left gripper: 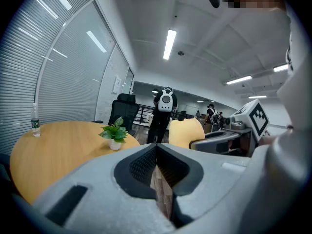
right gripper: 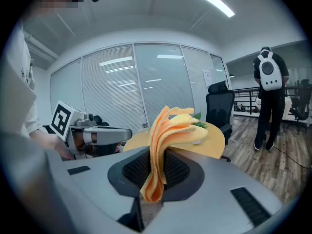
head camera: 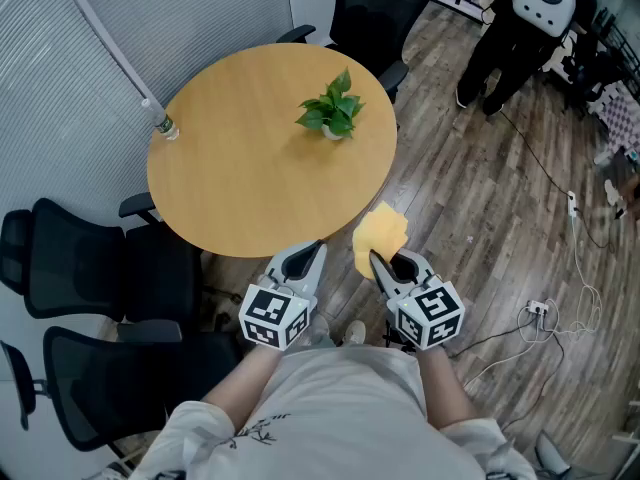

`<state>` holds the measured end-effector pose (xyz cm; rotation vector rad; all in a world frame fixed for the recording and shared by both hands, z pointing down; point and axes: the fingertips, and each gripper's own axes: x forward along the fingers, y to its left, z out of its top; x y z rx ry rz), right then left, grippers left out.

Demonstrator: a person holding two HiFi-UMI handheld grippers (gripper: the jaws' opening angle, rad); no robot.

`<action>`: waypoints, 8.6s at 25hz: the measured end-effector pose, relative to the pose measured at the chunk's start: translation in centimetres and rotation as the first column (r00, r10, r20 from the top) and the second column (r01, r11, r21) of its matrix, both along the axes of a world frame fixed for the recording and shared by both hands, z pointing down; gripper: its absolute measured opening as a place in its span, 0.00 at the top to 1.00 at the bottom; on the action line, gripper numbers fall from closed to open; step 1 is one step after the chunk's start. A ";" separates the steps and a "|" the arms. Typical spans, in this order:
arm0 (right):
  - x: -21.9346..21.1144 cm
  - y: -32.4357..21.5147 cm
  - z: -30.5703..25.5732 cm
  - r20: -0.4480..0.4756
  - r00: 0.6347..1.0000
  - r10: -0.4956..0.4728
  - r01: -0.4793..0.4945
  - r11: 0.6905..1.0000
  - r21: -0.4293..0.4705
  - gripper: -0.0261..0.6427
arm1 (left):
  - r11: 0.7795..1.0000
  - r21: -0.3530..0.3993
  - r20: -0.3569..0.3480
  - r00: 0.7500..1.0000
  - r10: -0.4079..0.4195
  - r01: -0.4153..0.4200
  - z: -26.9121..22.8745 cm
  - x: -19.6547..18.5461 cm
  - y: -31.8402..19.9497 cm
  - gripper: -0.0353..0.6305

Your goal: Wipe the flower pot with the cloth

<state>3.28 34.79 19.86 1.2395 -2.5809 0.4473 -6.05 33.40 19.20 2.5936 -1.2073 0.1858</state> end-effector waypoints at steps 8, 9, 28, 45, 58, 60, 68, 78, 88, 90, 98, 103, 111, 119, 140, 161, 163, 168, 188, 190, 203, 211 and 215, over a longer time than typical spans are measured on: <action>-0.7 0.3 0.1 -0.001 1.000 0.002 -0.002 1.000 -0.007 0.89 | 1.000 -0.014 0.014 1.000 0.013 -0.013 0.3 -0.8 0.1 0.93; -0.8 0.2 0.1 -0.003 1.000 0.004 -0.004 1.000 -0.007 0.89 | 1.000 -0.015 0.015 1.000 0.013 -0.013 0.3 -1.0 0.0 0.93; -4.3 -0.3 0.4 0.025 0.998 0.055 -0.055 0.998 -0.021 0.89 | 0.996 0.023 0.030 0.996 0.086 -0.087 -0.2 -4.5 -0.8 0.93; -1.4 -10.7 1.7 0.010 1.000 0.023 -0.022 0.999 -0.024 0.89 | 1.000 0.024 0.047 0.999 0.005 -0.006 0.8 -2.2 -10.9 0.93; 3.1 -22.1 0.9 -0.014 1.000 -0.014 0.014 1.000 0.003 0.89 | 0.998 0.053 0.026 0.999 -0.044 0.043 -0.4 2.3 -21.6 0.93; 3.8 -23.4 0.9 -0.013 1.000 -0.023 0.023 1.000 0.005 0.89 | 0.997 0.053 0.026 0.998 -0.053 0.051 -0.4 2.9 -22.8 0.93; 5.8 -27.1 1.4 -0.012 0.999 -0.050 0.050 0.999 0.006 0.89 | 0.996 0.049 0.030 0.997 -0.073 0.071 0.1 5.2 -26.0 0.93; 6.5 -29.1 2.1 -0.004 0.998 -0.061 0.061 0.998 -0.003 0.89 | 0.992 0.048 0.028 0.992 -0.120 0.119 0.7 4.7 -27.5 0.93; 6.9 -30.0 3.2 -0.020 0.999 -0.042 0.041 0.999 -0.033 0.89 | 0.991 0.027 0.061 0.989 -0.135 0.133 1.4 2.9 -28.8 0.93; 6.9 -30.6 3.5 -0.026 0.999 -0.032 0.031 0.999 -0.040 0.89 | 0.992 0.016 0.063 0.990 -0.127 0.126 1.8 2.4 -29.3 0.93; 6.8 -33.6 5.2 -0.075 0.997 0.023 -0.029 0.997 -0.074 0.89 | 0.995 -0.028 0.082 0.992 -0.092 0.094 4.2 0.0 -32.6 0.93; 6.8 -35.4 7.4 -0.120 0.992 0.049 -0.061 0.994 -0.096 0.89 | 0.995 -0.059 0.096 0.993 -0.073 0.079 7.2 -1.2 -34.4 0.93; 6.5 -38.0 12.1 -0.169 0.983 0.077 -0.100 0.986 -0.130 0.89 | 0.993 -0.110 0.103 0.994 -0.041 0.052 13.9 -1.9 -35.9 0.93; 5.9 -41.1 16.3 -0.223 0.970 0.091 -0.123 0.984 -0.132 0.89 | 0.990 -0.137 0.097 0.995 -0.016 0.029 19.3 -2.4 -38.1 0.93; 3.6 -47.6 21.6 -0.293 0.954 0.059 -0.095 0.990 -0.108 0.89 | 0.972 -0.048 0.090 0.968 0.232 -0.229 23.3 0.4 -42.6 0.58; 0.6 -47.0 22.8 -0.283 0.954 -0.097 0.066 0.991 -0.117 0.89 | 0.968 -0.056 0.047 0.968 0.248 -0.246 23.6 1.3 -42.9 0.58; 0.5 -46.7 22.8 -0.289 0.951 -0.108 0.077 0.990 -0.116 0.89 | 0.968 -0.059 0.048 0.968 0.245 -0.243 23.6 1.3 -42.9 0.58; 0.3 -45.9 22.6 -0.294 0.948 -0.126 0.096 0.989 -0.116 0.89 | 0.970 -0.064 0.048 0.970 0.239 -0.236 23.5 1.3 -42.9 0.59; 0.0 -43.0 22.9 -0.289 0.942 -0.169 0.138 0.982 -0.127 0.89 | 0.983 -0.083 0.047 0.985 0.166 -0.162 23.6 1.8 -42.5 0.59; -0.1 -42.7 22.8 -0.290 0.941 -0.176 0.144 0.981 -0.127 0.89 | 0.985 -0.083 0.047 0.986 0.159 -0.154 23.5 1.8 -42.4 0.59; -0.5 -41.2 23.0 -0.290 0.937 -0.193 0.160 0.978 -0.134 0.89 | 0.990 -0.087 0.041 0.992 0.119 -0.115 23.6 1.9 -42.3 0.60; -1.0 -40.4 23.2 -0.272 0.942 -0.195 0.161 0.977 -0.142 0.89 | 0.990 -0.078 0.049 0.991 0.122 -0.118 23.6 1.9 -42.2 0.60; -0.7 -40.4 23.2 -0.276 0.942 -0.193 0.159 0.977 -0.143 0.89 | 0.980 -0.069 0.064 0.979 0.192 -0.188 23.7 1.6 -42.0 0.58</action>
